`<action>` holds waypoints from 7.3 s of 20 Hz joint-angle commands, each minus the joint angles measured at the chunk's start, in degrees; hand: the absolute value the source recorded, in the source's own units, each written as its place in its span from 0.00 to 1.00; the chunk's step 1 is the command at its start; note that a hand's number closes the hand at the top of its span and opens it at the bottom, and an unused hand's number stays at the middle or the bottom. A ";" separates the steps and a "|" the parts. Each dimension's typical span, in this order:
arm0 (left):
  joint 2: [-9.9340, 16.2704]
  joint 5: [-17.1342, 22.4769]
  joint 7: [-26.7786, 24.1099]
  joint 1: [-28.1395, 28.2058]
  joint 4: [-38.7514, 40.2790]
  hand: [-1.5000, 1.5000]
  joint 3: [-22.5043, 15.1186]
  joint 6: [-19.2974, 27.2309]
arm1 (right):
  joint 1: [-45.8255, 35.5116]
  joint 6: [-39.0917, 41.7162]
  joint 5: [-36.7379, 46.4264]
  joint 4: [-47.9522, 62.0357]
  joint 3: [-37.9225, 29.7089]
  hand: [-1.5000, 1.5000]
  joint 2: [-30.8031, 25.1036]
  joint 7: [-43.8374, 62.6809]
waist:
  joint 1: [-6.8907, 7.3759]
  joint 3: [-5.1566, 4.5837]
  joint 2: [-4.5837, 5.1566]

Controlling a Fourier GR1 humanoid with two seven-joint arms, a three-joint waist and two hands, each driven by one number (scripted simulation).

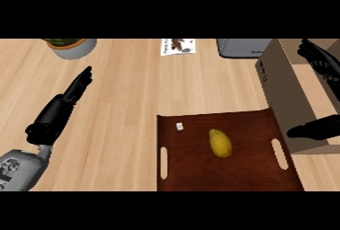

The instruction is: Pick the lemon from the tray and place it in the cardboard box

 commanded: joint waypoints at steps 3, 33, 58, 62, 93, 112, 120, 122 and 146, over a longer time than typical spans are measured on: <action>-0.95 0.14 0.38 1.13 -2.80 0.50 -0.09 -1.80 | 2.16 -0.24 12.52 -0.71 2.28 0.00 -4.59 -13.44 | 0.98 -0.03 -0.07; -8.84 -8.27 3.17 -0.48 -1.28 0.50 4.39 -4.41 | 4.61 24.72 45.29 -33.57 28.77 0.00 3.95 36.19 | 0.49 -0.06 -0.03; -13.86 -14.43 6.74 4.32 -9.50 0.50 12.93 -13.36 | 5.79 15.88 69.72 -15.04 27.29 0.00 15.88 25.70 | 0.87 -0.05 -0.05; -16.09 -16.81 4.72 1.38 -3.86 0.50 13.94 -14.26 | 7.91 15.60 73.21 -14.72 29.52 0.00 19.40 25.72 | 0.67 -0.06 -0.03; -19.68 -20.20 4.86 2.32 -5.86 0.50 17.92 -19.44 | -2.33 -7.02 82.91 13.59 17.92 1.00 29.32 11.95 | 1.27 -0.03 0.15; -19.02 -19.41 1.79 -0.27 -1.58 0.50 19.06 -21.14 | -43.20 -21.69 85.96 43.65 -11.49 1.00 30.03 52.84 | 3.46 -0.09 1.04; -17.74 -18.39 3.66 -0.93 -2.86 0.50 20.76 -21.90 | -46.21 -34.92 89.44 44.11 -17.33 1.00 26.21 68.66 | 2.55 -0.07 0.79; -18.06 -18.49 4.78 -0.17 -4.57 0.50 20.92 -21.18 | -44.85 -35.78 87.59 44.91 -19.94 1.00 21.86 66.82 | 2.25 -0.03 0.51; -17.97 -19.44 2.18 3.28 -4.38 0.50 21.53 -22.55 | -35.84 -8.37 72.56 60.47 -30.50 1.00 2.16 52.30 | 1.05 -0.06 0.13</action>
